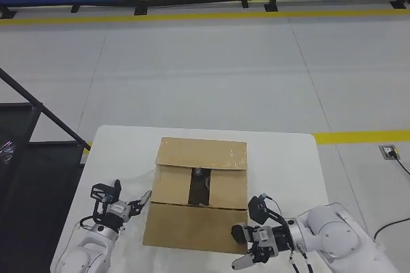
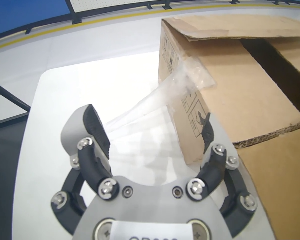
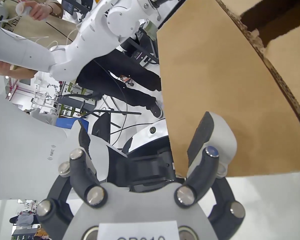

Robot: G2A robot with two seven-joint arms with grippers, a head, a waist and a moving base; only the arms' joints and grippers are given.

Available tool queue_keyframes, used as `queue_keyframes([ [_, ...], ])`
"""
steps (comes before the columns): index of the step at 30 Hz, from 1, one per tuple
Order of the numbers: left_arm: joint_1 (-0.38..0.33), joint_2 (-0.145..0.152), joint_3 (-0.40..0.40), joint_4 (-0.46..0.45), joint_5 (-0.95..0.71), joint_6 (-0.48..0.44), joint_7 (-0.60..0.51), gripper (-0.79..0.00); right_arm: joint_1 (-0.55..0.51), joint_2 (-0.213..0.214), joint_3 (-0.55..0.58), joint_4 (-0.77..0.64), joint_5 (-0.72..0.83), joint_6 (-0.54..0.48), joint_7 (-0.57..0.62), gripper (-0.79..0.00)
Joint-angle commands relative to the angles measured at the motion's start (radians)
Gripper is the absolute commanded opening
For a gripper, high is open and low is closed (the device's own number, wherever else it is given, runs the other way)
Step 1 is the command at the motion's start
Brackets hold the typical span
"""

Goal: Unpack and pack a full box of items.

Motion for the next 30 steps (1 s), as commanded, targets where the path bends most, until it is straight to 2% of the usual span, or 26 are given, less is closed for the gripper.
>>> queue_keyframes([
  [1,0.019,0.003,-0.027,-0.025,-0.03,-0.028,0.007,0.0,0.015,0.007,-0.013,0.032,0.01,-0.008,-0.008,0.0],
  [3,0.045,0.009,-0.05,-0.05,-0.025,-0.097,0.009,0.0,0.028,0.009,-0.02,0.063,0.027,-0.01,-0.011,0.0],
  [4,0.068,0.015,-0.068,-0.071,-0.029,-0.175,0.006,0.0,0.041,0.01,-0.022,0.094,0.029,-0.005,-0.009,0.0],
  [8,0.129,0.033,-0.13,-0.114,-0.021,-0.387,-0.013,0.0,0.071,0.001,-0.044,0.149,0.061,0.015,-0.039,0.0],
  [12,0.152,0.047,-0.159,-0.121,0.021,-0.52,-0.051,0.0,0.092,-0.01,-0.064,0.188,0.089,0.019,-0.101,0.0],
  [17,0.14,0.052,-0.127,-0.106,0.108,-0.518,-0.073,0.0,0.098,-0.017,-0.069,0.183,0.133,0.0,-0.141,0.0],
  [23,0.13,0.053,-0.093,-0.09,0.161,-0.488,-0.056,0.0,0.079,-0.009,-0.003,0.123,0.297,0.021,-0.183,0.0],
  [30,0.121,0.055,-0.093,-0.081,0.128,-0.502,-0.061,0.0,0.079,-0.009,-0.003,0.123,0.297,0.021,-0.183,0.0],
])
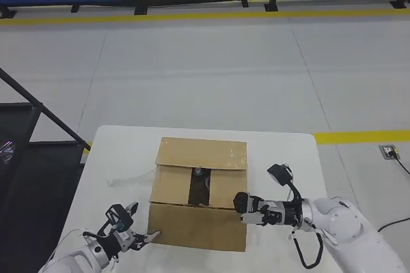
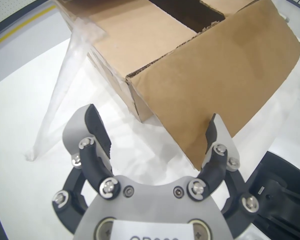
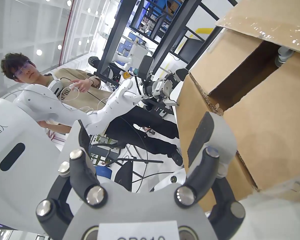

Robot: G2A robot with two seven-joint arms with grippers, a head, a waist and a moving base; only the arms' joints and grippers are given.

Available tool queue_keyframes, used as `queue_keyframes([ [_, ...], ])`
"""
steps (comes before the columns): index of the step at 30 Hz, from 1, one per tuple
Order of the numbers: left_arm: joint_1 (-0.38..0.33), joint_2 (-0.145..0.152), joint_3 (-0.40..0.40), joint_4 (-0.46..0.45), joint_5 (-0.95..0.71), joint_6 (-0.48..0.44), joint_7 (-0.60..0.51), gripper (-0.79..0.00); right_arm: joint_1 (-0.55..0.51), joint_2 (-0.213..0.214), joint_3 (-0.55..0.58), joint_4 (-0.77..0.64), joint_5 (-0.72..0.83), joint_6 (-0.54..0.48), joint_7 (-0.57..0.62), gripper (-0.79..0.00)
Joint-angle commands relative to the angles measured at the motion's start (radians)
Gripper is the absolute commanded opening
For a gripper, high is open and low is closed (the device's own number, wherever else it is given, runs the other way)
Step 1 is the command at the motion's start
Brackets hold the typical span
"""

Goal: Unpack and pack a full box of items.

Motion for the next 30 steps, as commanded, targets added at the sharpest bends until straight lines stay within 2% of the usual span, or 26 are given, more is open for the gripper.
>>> queue_keyframes([
  [1,0.0,0.0,0.0,0.0,0.001,0.0,0.0,0.0,0.0,0.0,0.0,0.0,0.0,0.0,0.0,0.0],
  [6,0.0,0.0,0.0,0.0,0.001,0.0,0.0,0.0,-0.007,-0.001,0.005,0.002,0.02,0.01,-0.029,0.0],
  [9,0.0,0.0,0.0,0.0,0.001,0.0,0.0,0.0,-0.005,-0.011,-0.008,0.028,0.109,0.097,-0.096,0.0],
  [14,0.016,0.001,0.011,-0.022,0.009,0.012,0.02,0.0,0.105,-0.049,-0.094,0.163,0.225,0.21,-0.096,0.0],
  [20,0.027,0.003,0.012,-0.028,0.007,0.028,0.035,0.0,0.232,-0.099,-0.189,0.339,0.255,0.284,-0.091,0.0],
  [24,0.028,0.005,0.014,-0.023,0.005,0.037,0.04,0.0,0.291,-0.129,-0.232,0.421,0.249,0.304,-0.131,0.0],
  [30,0.031,0.007,0.018,-0.018,0.005,0.05,0.043,0.0,0.353,-0.168,-0.251,0.49,0.267,0.223,-0.186,0.0],
])
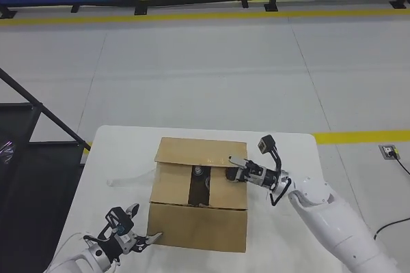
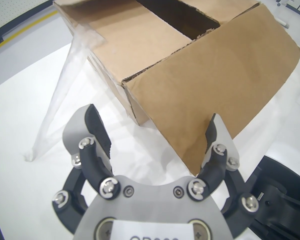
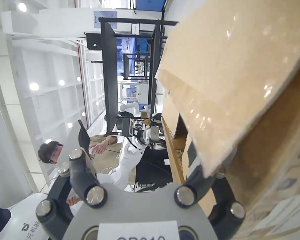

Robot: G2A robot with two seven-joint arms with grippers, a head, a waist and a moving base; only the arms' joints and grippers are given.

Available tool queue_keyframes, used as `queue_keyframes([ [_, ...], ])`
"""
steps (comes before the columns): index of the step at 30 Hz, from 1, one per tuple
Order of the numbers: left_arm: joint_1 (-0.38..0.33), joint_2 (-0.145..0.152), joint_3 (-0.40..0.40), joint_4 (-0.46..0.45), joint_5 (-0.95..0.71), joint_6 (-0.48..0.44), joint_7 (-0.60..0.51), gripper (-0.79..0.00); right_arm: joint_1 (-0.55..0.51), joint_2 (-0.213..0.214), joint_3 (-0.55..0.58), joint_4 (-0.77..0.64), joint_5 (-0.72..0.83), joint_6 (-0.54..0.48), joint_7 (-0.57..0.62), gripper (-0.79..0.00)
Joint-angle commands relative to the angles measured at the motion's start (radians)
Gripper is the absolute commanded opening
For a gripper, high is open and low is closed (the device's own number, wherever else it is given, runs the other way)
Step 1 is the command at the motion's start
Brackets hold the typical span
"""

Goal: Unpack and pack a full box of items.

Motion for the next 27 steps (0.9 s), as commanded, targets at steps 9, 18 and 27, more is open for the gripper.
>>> queue_keyframes([
  [9,0.005,0.003,0.008,-0.004,0.014,0.026,0.005,0.0,0.145,-0.062,-0.031,0.076,-0.18,-0.048,-0.279,0.0],
  [18,0.028,0.006,-0.003,0.0,0.005,0.044,0.032,0.0,0.283,-0.163,-0.145,0.283,-0.404,-0.006,-0.591,0.0],
  [27,0.044,0.009,-0.005,0.002,0.006,0.056,0.048,0.0,0.339,-0.276,-0.24,0.508,-0.492,0.053,-0.726,0.0],
])
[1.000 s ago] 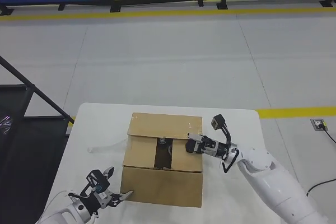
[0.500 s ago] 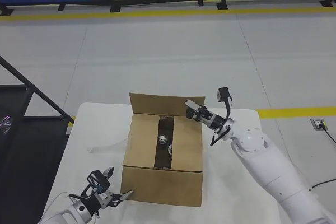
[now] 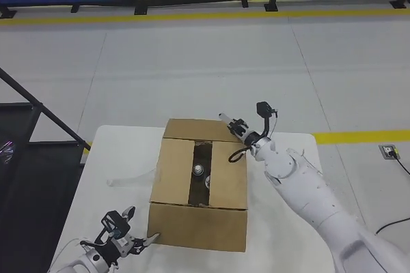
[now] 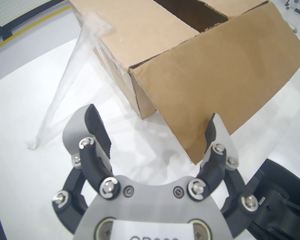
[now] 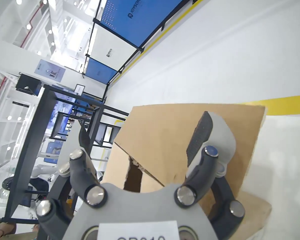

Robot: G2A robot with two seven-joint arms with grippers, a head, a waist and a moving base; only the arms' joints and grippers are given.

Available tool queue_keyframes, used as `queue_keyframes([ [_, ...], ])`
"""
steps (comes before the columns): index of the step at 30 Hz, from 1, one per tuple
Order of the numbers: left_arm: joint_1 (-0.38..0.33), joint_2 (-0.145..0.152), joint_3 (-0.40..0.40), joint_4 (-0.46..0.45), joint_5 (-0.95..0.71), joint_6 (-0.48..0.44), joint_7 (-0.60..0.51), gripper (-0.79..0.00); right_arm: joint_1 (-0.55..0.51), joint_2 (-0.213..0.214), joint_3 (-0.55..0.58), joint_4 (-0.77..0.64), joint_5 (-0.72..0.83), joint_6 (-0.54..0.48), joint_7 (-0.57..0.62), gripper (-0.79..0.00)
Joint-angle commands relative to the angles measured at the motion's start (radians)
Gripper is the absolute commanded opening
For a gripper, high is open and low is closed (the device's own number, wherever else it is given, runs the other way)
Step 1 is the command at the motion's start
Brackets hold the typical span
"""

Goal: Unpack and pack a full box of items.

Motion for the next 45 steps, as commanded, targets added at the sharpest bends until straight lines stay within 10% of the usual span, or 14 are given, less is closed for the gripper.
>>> queue_keyframes([
  [1,0.002,0.001,0.0,0.002,0.001,0.001,0.001,0.0,0.008,-0.021,-0.008,0.047,0.002,0.0,-0.002,0.0],
  [12,0.02,0.005,-0.018,-0.026,-0.002,0.016,0.03,0.0,0.013,-0.055,0.057,0.108,0.063,-0.289,0.01,0.0],
  [17,0.063,0.006,-0.061,-0.076,-0.03,0.033,0.097,0.0,-0.026,-0.021,0.113,-0.026,0.132,-0.413,0.249,0.0],
  [26,0.124,0.003,-0.182,-0.09,-0.174,0.107,0.17,0.0,-0.119,0.054,0.157,-0.384,0.136,0.015,0.773,0.0],
  [31,0.115,0.0,-0.215,-0.054,-0.244,0.158,0.14,0.0,-0.149,0.066,0.147,-0.445,0.065,0.224,0.829,0.0],
  [45,0.09,-0.002,-0.192,-0.046,-0.258,0.142,0.091,0.0,-0.139,-0.005,0.092,-0.275,0.181,0.227,0.804,0.0],
])
